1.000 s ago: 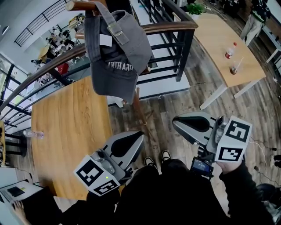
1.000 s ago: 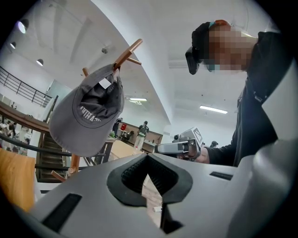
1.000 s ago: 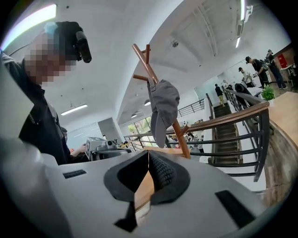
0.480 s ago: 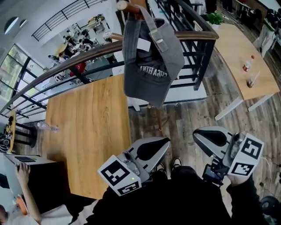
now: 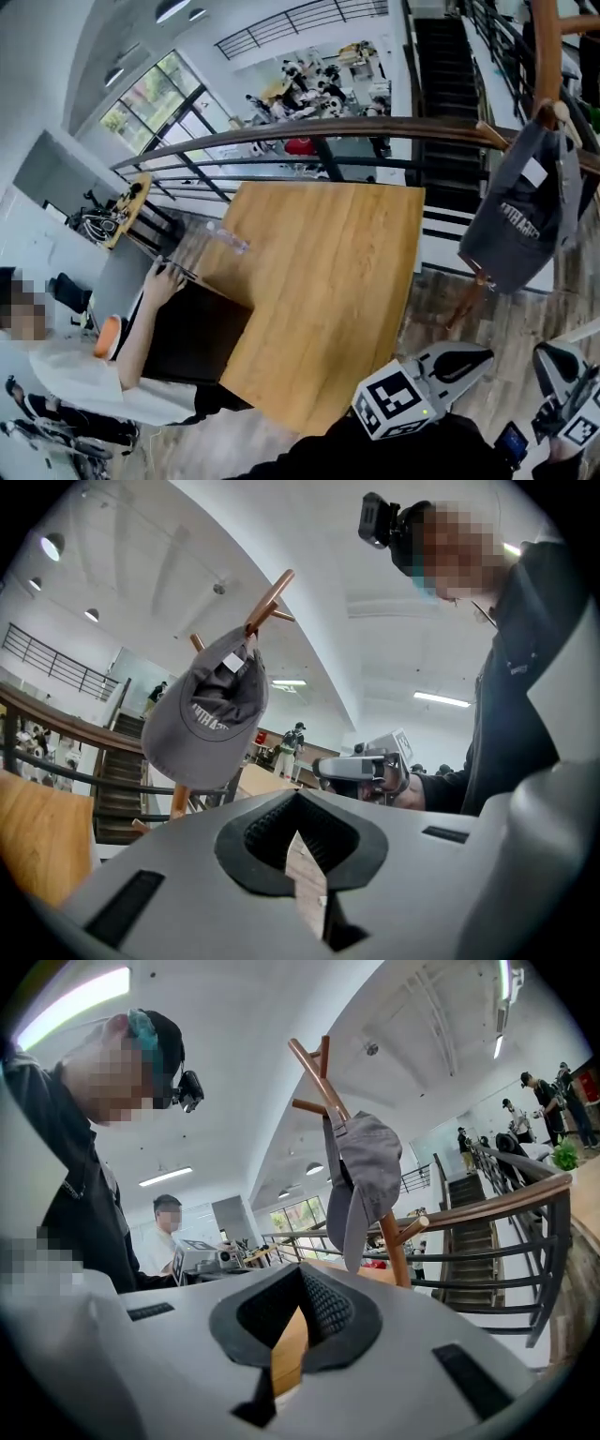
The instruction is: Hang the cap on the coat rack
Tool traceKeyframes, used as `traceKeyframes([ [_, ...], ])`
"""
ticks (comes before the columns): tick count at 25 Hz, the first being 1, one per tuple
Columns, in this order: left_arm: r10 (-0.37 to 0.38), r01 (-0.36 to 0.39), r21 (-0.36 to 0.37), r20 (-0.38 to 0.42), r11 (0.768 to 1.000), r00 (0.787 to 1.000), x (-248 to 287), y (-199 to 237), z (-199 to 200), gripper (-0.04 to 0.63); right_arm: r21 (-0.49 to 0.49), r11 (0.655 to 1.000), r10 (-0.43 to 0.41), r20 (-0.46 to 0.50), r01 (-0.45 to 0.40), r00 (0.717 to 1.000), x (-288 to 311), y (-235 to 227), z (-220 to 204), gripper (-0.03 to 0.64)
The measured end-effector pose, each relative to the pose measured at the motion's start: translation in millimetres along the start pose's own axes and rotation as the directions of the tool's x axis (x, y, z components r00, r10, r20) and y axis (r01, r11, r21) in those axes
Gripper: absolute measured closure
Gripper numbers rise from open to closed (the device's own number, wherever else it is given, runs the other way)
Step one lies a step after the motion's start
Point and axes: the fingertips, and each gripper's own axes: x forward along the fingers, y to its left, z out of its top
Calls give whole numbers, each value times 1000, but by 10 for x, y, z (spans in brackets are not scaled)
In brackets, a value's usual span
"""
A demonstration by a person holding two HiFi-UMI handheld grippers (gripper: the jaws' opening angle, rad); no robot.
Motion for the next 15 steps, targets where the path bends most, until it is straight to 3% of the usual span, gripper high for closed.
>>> traceKeyframes([
  [4, 39, -39, -4, 15, 999, 999, -93, -84, 60, 595, 16, 999, 40, -8, -40, 999, -12, 15, -61, 600],
  [9, 87, -87, 6, 38, 996, 996, -243, -77, 221, 595, -35, 992, 124, -9, -125, 992, 248, 310, 213, 600],
  [15, 86, -85, -17, 55, 996, 995, -279, -99, 304, 595, -45, 991, 122, -36, -123, 992, 266, 399, 261, 600],
])
